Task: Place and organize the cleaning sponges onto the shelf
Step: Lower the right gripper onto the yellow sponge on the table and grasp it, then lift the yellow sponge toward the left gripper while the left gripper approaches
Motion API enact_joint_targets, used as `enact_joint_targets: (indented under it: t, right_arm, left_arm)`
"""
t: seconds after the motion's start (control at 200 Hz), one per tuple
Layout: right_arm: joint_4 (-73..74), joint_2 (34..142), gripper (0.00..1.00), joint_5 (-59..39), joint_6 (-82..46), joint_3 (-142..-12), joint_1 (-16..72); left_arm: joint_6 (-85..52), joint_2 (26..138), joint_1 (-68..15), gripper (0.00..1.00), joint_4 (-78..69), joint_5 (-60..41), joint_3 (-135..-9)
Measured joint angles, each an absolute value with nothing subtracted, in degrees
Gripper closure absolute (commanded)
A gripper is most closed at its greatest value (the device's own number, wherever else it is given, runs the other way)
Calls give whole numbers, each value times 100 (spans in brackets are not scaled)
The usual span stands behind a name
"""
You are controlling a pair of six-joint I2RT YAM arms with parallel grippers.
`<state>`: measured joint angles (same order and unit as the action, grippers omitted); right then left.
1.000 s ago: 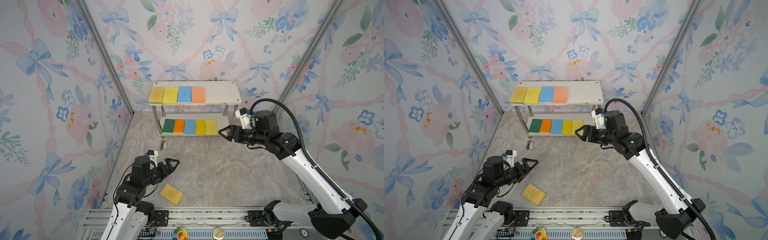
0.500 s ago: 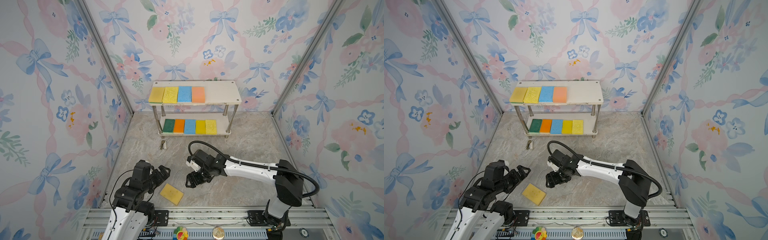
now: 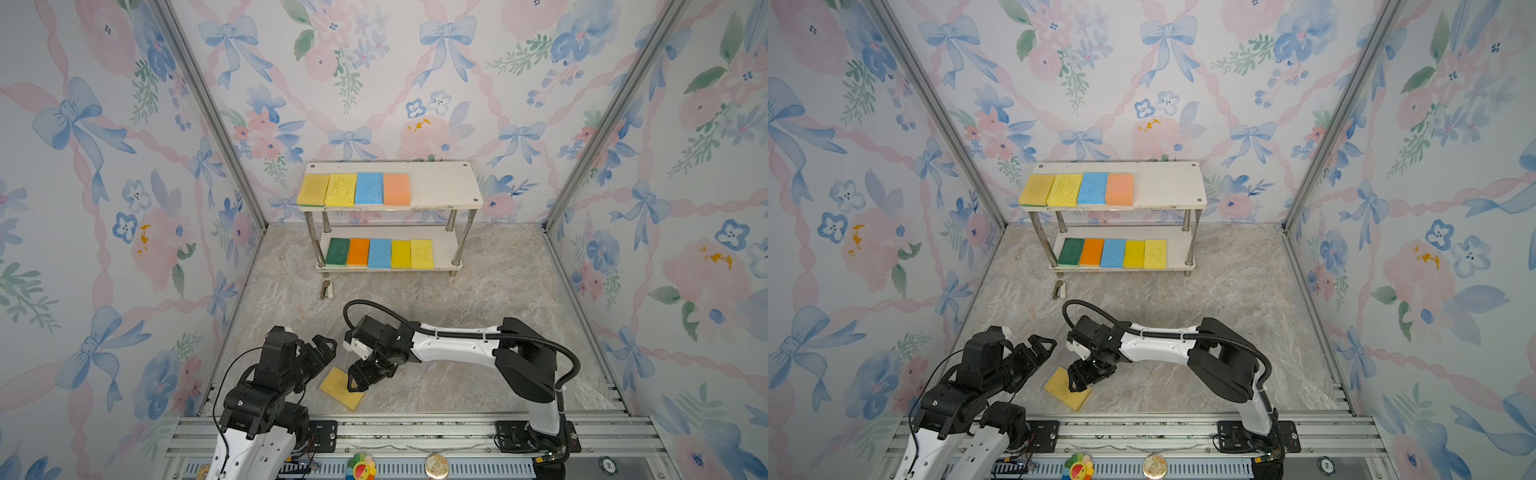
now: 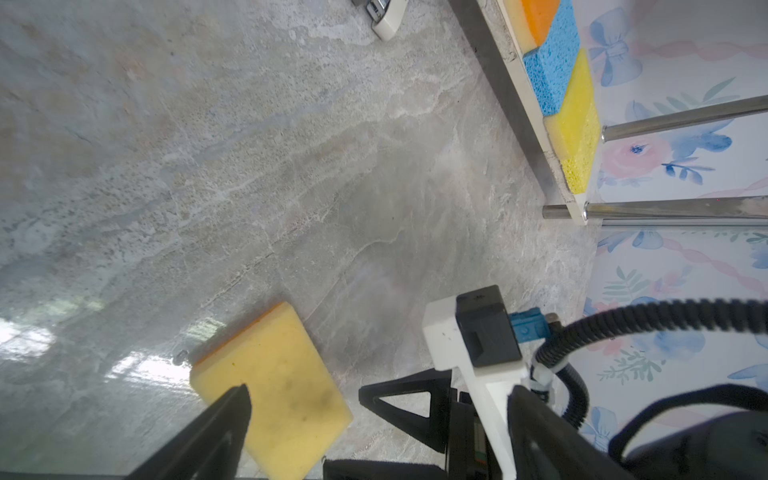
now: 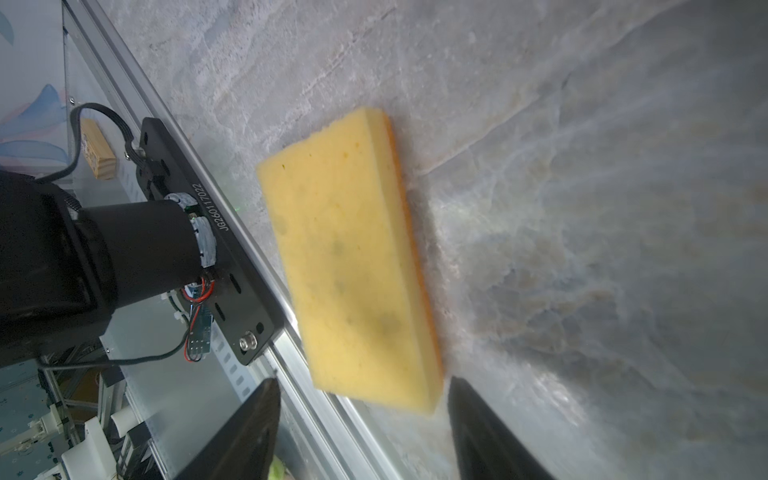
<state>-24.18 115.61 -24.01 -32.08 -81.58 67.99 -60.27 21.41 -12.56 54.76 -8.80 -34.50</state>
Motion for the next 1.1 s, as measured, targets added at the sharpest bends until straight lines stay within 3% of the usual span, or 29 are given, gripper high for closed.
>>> enact_joint_targets:
  t: [0.385,0.945,1.095]
  right_arm:
    - [-2692,12016,45,-2093,-3011,-8536,6838]
    - [-2753,11872,91,-1568,-3146,-8342,6829]
    - [-2744,11439,96,-1376,-3369,-7861,6705]
  left_arm:
    - [-6023,2141,-1256,2,5502,-880,-3448]
    - [-5800,2320,-1256,2,5502,-873,-3489]
    - [-5590,2681,-1256,2,5494,-875,-3605]
